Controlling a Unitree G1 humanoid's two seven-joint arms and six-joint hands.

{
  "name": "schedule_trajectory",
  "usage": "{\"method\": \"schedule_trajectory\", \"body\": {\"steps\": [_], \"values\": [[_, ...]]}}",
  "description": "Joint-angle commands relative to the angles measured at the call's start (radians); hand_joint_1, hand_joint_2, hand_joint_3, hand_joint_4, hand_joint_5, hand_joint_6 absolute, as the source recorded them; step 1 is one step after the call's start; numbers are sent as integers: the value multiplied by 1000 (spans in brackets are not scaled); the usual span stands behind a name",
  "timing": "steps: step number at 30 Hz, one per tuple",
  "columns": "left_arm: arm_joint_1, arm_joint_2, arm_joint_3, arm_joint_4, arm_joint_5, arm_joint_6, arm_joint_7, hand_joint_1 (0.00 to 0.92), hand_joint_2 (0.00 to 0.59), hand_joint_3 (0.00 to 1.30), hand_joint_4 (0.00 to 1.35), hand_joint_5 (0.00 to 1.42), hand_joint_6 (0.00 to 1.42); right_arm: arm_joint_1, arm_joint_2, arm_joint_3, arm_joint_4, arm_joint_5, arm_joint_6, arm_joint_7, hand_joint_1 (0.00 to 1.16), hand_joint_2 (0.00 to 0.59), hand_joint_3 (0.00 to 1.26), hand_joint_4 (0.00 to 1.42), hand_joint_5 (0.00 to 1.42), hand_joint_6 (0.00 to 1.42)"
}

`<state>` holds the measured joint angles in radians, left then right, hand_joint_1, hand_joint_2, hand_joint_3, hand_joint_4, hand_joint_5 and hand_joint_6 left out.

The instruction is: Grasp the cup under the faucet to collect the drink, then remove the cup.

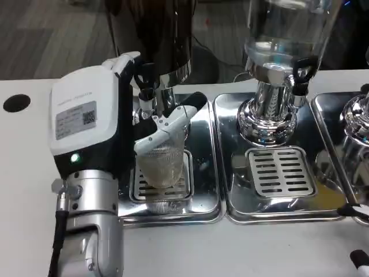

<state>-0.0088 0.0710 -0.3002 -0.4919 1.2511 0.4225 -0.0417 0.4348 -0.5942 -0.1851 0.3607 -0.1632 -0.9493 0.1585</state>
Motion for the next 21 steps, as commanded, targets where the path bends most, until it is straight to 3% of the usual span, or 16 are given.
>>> {"method": "schedule_trajectory", "body": {"steps": [1, 21], "values": [[14, 0, -12, -8, -1, -14, -16, 46, 64, 372, 330, 747, 914, -1, -5, -10, -6, 17, -4, 6, 486, 379, 231, 142, 97, 7], [84, 1, -55, -30, -14, -46, -23, 49, 67, 380, 338, 747, 907, -7, -11, -32, -42, 35, 2, 9, 466, 381, 231, 142, 97, 7]]}}
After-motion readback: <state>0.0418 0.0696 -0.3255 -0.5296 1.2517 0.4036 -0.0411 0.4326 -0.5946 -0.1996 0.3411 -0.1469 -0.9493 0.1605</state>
